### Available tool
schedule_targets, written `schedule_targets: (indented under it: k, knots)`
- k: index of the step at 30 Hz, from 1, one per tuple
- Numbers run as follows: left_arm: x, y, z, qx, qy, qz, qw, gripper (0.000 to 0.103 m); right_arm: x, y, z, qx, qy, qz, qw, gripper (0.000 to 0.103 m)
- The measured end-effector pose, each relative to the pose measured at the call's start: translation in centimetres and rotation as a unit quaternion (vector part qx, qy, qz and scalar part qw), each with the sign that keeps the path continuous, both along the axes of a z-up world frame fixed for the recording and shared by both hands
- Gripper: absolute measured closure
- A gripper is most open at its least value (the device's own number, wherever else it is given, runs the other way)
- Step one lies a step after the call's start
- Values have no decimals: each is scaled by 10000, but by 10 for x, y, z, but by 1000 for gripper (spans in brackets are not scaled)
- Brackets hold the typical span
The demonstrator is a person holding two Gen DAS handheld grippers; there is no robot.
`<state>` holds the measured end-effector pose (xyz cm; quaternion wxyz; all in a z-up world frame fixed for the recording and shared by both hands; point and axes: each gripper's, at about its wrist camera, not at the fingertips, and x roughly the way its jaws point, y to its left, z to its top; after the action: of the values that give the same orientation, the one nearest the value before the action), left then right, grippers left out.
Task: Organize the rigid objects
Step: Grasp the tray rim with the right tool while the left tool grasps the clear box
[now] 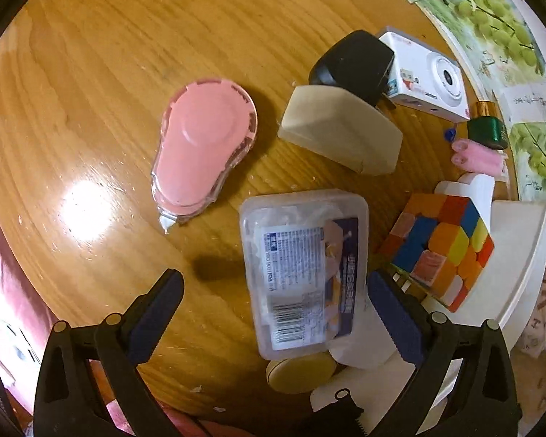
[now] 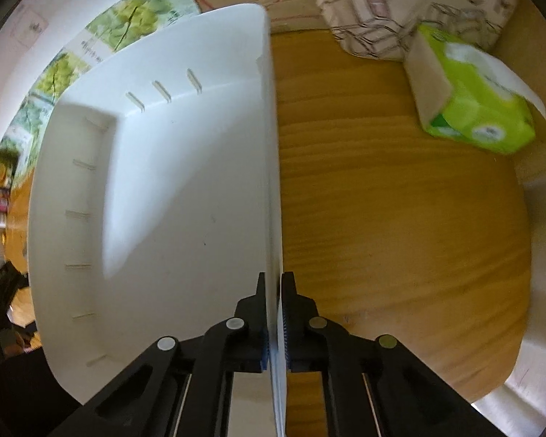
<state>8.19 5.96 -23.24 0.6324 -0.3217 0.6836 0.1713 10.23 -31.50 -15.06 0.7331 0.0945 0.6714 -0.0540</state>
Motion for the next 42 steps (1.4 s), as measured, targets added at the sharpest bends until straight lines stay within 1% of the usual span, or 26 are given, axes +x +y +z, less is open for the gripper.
schedule_targets:
  k: [2, 4, 5, 7, 9, 10, 12, 15, 16, 18, 19, 21, 22, 23, 25, 28, 31, 33, 37, 42]
  knots:
    - [6, -1, -6, -33, 32, 34, 10000, 5, 7, 1, -2, -60, -16, 101, 9999, 99]
    - [1, -3, -6, -80, 58, 87, 9999, 7, 13, 1, -4, -87, -43, 176, 9998, 99]
    - [5, -3, -9, -108, 72, 113, 9999, 7, 15, 1, -4, -96, -67, 209, 9997, 99]
    - [1, -1, -9, -167, 69, 148, 9997, 8, 21, 1, -5, -116, -181, 288, 9994, 99]
    - [-2, 5, -11, -125, 77, 132, 9998, 9, 26, 4, -5, -203, -274, 414, 9986, 99]
    - [5, -1, -11, -114, 83, 128, 9998, 9, 30, 7, -5, -281, -326, 513, 9978, 99]
    - [6, -1, -12, -80, 82, 119, 9999, 10, 37, 12, -6, -392, -401, 642, 9964, 100]
    - [9, 0, -11, -53, 65, 183, 9998, 11, 42, 19, -7, -487, -441, 736, 9951, 99]
    - [16, -6, -13, -43, 62, 210, 9998, 12, 40, 19, -7, -494, -443, 739, 9951, 100]
    - [16, -4, -13, -37, 55, 254, 9997, 12, 40, 19, -7, -464, -446, 716, 9954, 99]
    - [15, -3, -12, -27, 49, 265, 9996, 14, 40, 18, -7, -445, -449, 704, 9955, 100]
    - [14, -1, -10, 27, 24, 236, 9997, 22, 37, 14, -11, -402, -458, 680, 9958, 100]
    - [15, -2, -10, 58, 26, 217, 9997, 29, 37, 12, -12, -377, -458, 647, 9961, 100]
    - [18, 1, -7, 111, 39, 186, 9998, 34, 35, 9, -11, -352, -456, 622, 9964, 100]
    - [11, 5, -5, 112, 50, 186, 9998, 34, 24, 0, -6, -305, -441, 593, 9968, 100]
    - [7, 6, -5, 103, 47, 171, 9998, 34, 28, -4, -7, -267, -412, 593, 9970, 100]
    - [13, 7, 5, 79, 53, 159, 9998, 34, 27, -7, -8, -223, -360, 579, 9974, 100]
    - [15, 7, 5, 69, 91, 97, 9999, 34, 25, -6, -9, -202, -359, 556, 9976, 100]
    - [18, 0, 16, 167, 84, -104, 9998, 34, 18, -13, -10, -39, -311, 387, 9988, 99]
    - [15, -2, 31, 324, -104, -309, 9989, 35, 3, -18, -11, 95, -262, 255, 9993, 98]
